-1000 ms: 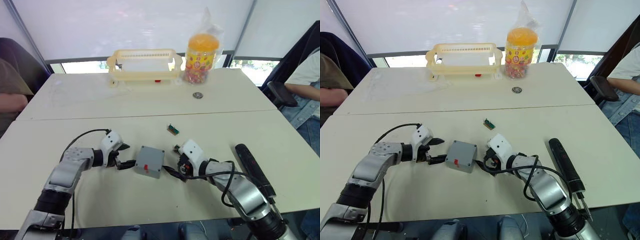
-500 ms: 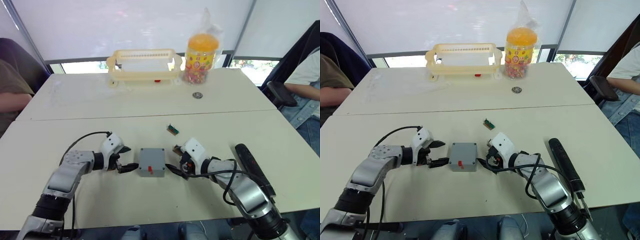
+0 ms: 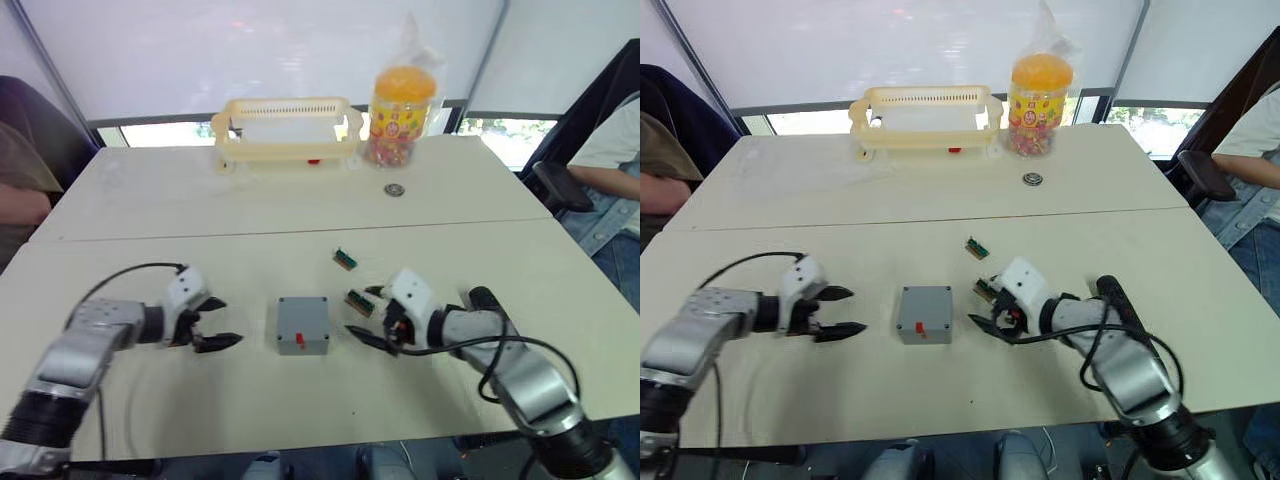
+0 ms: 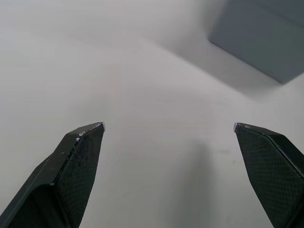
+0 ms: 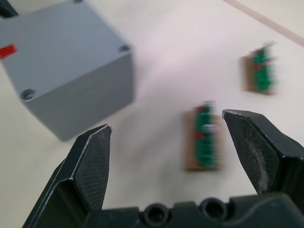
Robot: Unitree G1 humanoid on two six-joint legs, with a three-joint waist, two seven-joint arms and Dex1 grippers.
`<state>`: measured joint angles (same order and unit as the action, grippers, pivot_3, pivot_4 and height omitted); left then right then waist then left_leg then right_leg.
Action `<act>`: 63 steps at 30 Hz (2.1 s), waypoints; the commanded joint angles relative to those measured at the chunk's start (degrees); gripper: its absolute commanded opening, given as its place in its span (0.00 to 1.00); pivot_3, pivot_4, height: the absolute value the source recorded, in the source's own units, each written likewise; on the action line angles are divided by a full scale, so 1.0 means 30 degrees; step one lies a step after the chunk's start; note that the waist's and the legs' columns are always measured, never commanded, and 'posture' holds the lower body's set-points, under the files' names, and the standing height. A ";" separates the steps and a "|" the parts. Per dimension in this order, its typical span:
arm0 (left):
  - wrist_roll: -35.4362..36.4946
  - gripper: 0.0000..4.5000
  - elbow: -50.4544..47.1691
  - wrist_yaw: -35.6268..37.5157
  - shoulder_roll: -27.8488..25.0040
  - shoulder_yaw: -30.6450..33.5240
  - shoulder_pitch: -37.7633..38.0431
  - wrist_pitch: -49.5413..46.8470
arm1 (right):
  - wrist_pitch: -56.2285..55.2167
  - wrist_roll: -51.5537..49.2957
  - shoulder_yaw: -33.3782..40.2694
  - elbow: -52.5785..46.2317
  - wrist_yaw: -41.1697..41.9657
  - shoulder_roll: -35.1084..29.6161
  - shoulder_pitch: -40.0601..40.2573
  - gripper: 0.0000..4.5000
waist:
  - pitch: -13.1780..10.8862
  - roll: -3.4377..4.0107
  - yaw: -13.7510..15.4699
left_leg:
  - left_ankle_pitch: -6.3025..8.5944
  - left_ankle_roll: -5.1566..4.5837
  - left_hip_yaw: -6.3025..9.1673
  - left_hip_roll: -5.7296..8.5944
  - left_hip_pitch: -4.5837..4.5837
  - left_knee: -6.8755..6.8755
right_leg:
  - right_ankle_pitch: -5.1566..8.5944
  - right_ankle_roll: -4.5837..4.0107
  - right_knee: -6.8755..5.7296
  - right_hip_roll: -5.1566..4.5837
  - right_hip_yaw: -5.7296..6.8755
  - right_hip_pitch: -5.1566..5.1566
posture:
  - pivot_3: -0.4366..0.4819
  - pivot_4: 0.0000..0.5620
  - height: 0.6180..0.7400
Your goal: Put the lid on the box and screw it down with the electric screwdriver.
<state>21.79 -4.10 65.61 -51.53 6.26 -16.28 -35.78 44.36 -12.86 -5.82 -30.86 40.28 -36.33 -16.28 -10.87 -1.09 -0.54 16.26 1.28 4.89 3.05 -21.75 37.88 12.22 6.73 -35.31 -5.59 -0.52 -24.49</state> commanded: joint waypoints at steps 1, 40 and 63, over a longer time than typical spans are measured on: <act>0.3139 1.00 -0.3037 0.0673 -0.0964 0.1880 -0.0896 -0.2547 | 0.0716 -0.1742 0.2098 -0.1337 0.0121 0.0035 0.0208 0.96 | 0.0000 0.0000 0.0023 | 0.0001 -0.0002 0.0000 0.0002 0.0001 0.0000 | 0.0000 0.0000 0.0008 -0.0006 0.0002 0.0005 | 0.48 0.27 1.00; 0.4638 0.12 -0.8730 -0.2928 -0.1089 -0.1530 -0.0972 -0.3878 | -0.2971 -0.0567 -0.0294 0.5436 -0.2766 0.4073 -0.0210 0.16 | -0.0016 0.0030 -0.0091 | 0.0014 -0.0024 -0.0042 0.0029 0.0015 0.0000 | -0.0002 0.0000 0.0009 0.0004 -0.0036 0.0002 | 0.48 0.27 1.00; 0.4220 0.12 -0.8225 -0.2922 -0.0973 -0.2058 -0.0800 -0.3236 | -0.2377 -0.1358 0.0643 0.3139 -0.2828 0.3731 -0.0177 0.02 | -0.0016 0.0029 -0.0085 | 0.0014 -0.0024 -0.0041 0.0030 0.0017 0.0000 | -0.0002 0.0000 0.0006 0.0004 -0.0035 0.0002 | 0.48 0.27 1.00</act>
<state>34.43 -28.13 56.46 -54.40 -0.49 -18.39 -46.69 37.23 -16.03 -5.49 -18.35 31.93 -24.87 -16.01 -10.92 -1.00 -0.80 16.30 1.21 4.77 3.14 -21.70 37.88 12.21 6.73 -35.30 -5.57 -0.63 -24.48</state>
